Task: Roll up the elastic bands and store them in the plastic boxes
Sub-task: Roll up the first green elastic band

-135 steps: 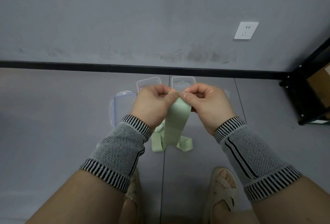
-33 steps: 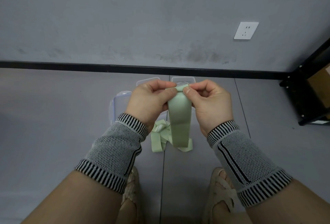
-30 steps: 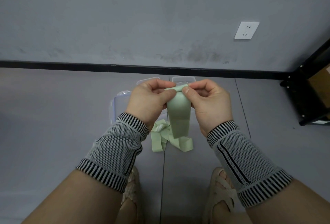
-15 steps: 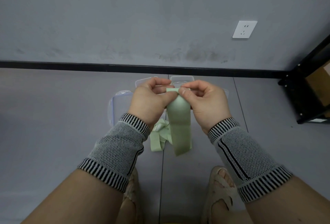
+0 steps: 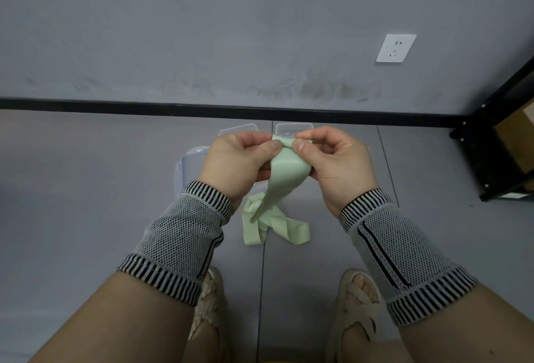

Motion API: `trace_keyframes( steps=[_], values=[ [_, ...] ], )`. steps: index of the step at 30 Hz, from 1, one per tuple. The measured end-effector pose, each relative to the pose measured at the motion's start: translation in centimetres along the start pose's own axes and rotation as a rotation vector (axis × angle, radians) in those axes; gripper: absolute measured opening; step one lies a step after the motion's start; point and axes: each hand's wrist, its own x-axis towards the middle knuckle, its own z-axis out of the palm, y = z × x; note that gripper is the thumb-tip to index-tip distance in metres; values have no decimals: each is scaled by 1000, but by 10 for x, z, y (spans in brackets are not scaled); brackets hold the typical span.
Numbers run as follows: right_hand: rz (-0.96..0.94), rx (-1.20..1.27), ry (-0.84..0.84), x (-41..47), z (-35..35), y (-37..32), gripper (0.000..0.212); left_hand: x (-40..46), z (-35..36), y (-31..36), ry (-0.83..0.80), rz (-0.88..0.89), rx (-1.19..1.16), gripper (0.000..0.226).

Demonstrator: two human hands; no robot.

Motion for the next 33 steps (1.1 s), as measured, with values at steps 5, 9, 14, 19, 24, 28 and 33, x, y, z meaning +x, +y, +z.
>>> trace_keyframes(
  steps=[5,9,14,19,24,28,33],
  values=[
    [0,20,74,2,0,2,11,1,2,-4,-7,68,60,12],
    [4,44,155,5,-3,3,12,2,5,-10,36,77,170,11],
    [-5,82,204,7,-5,5,12,2,7,-10,-3,36,163,13],
    [-10,113,211,8,-4,4,13,3,6,-11,32,45,187,17],
    [-23,112,217,6,-4,2,14,3,8,-11,32,60,164,17],
    [-26,123,199,4,-2,0,16,2,12,-11,52,39,142,11],
    [-48,92,190,3,-1,1,13,4,13,-8,51,10,113,21]
  ],
)
